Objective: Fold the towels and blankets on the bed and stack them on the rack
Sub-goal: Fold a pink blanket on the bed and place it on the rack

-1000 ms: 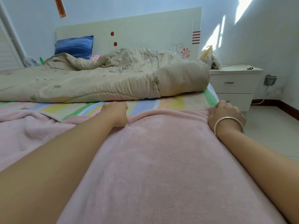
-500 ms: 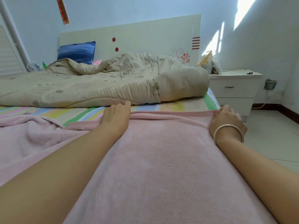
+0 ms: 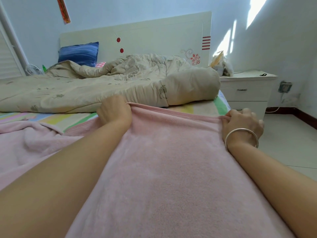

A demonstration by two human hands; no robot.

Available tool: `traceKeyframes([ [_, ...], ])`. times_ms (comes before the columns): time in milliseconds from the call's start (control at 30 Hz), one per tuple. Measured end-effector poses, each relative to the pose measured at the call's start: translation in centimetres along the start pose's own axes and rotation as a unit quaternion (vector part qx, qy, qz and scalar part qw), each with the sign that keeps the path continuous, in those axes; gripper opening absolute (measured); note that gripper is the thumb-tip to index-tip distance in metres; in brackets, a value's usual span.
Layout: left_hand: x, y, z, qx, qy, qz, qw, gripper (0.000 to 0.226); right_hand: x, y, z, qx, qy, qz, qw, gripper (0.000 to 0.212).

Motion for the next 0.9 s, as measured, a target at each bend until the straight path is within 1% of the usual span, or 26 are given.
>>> traceKeyframes([
  [33,0.8,0.1,-0.7,-0.017,-0.041,-0.012,0.999,0.025,-0.1,0.1,-0.3,-0.007,-0.004,-0.006,1.000,0.029],
  [67,2.0,0.0,-0.7,-0.021,-0.085,-0.040,0.995,0.028,-0.2,0.3,-0.2,-0.006,0.002,-0.020,1.000,0.029],
  [133,5.0,-1.0,0.0,0.009,-0.162,-0.146,0.976,0.043,0.1,1.0,0.9,0.036,0.073,-0.062,0.995,0.026],
  [167,6.6,-1.8,0.4,0.031,-0.176,-0.199,0.963,0.053,0.4,1.3,1.7,0.074,0.123,-0.088,0.986,0.025],
  [200,8.0,-2.6,0.7,0.058,-0.168,-0.238,0.955,0.062,1.0,1.5,2.6,0.113,0.172,-0.117,0.971,0.026],
  [233,9.2,-3.1,0.8,0.087,-0.140,-0.259,0.952,0.066,2.0,1.6,3.3,0.145,0.217,-0.151,0.953,0.028],
  [333,11.0,-3.6,0.7,0.163,-0.031,-0.259,0.952,0.062,4.8,1.0,4.0,0.201,0.341,-0.240,0.886,0.037],
  [400,11.3,-3.9,0.7,0.173,0.004,-0.258,0.951,0.059,6.3,0.9,4.5,0.220,0.385,-0.261,0.857,0.045],
  [467,11.2,-4.3,0.7,0.169,0.017,-0.260,0.950,0.056,6.9,0.9,4.7,0.223,0.376,-0.266,0.859,0.045],
  [500,11.1,-4.6,0.9,0.169,0.024,-0.262,0.950,0.055,7.0,1.1,4.8,0.219,0.348,-0.259,0.874,0.045],
  [567,11.1,-5.0,1.0,0.181,0.052,-0.250,0.950,0.053,6.4,1.6,4.8,0.201,0.261,-0.238,0.914,0.050],
  [600,10.8,-5.2,1.2,0.184,0.060,-0.230,0.954,0.051,5.7,1.8,4.6,0.189,0.230,-0.222,0.929,0.051],
  [633,9.7,-5.5,1.4,0.184,0.059,-0.195,0.962,0.048,4.6,1.9,4.2,0.178,0.226,-0.209,0.935,0.049],
  [700,6.4,-6.0,2.4,0.189,0.040,-0.094,0.977,0.036,2.0,1.9,2.9,0.135,0.278,-0.188,0.932,0.037],
  [733,4.8,-6.7,2.8,0.195,0.020,-0.057,0.979,0.030,0.3,1.4,1.9,0.088,0.291,-0.186,0.934,0.032],
  [767,3.3,-7.7,3.2,0.205,-0.015,-0.035,0.978,0.026,-1.4,0.5,0.7,0.033,0.290,-0.197,0.936,0.032],
  [800,2.4,-8.7,3.3,0.210,-0.055,-0.033,0.976,0.026,-2.9,-0.9,-0.8,-0.033,0.278,-0.217,0.935,0.034],
  [833,1.7,-10.0,3.1,0.203,-0.094,-0.051,0.973,0.027,-4.4,-2.9,-2.5,-0.107,0.243,-0.245,0.932,0.038],
  [867,1.0,-11.5,2.9,0.193,-0.129,-0.088,0.969,0.029,-5.7,-5.4,-3.9,-0.176,0.193,-0.284,0.923,0.042],
  [900,0.7,-13.2,2.7,0.195,-0.152,-0.126,0.961,0.032,-6.6,-8.2,-5.1,-0.231,0.151,-0.323,0.905,0.046],
])
Point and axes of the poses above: each hand's wrist, its own y-axis towards the middle knuckle, its own x-axis out of the palm, z = x × y, the point moved 9 cm from there along y, towards the middle knuckle, and after that the axes turned 1 degree about -x, right-handed, at the moved point
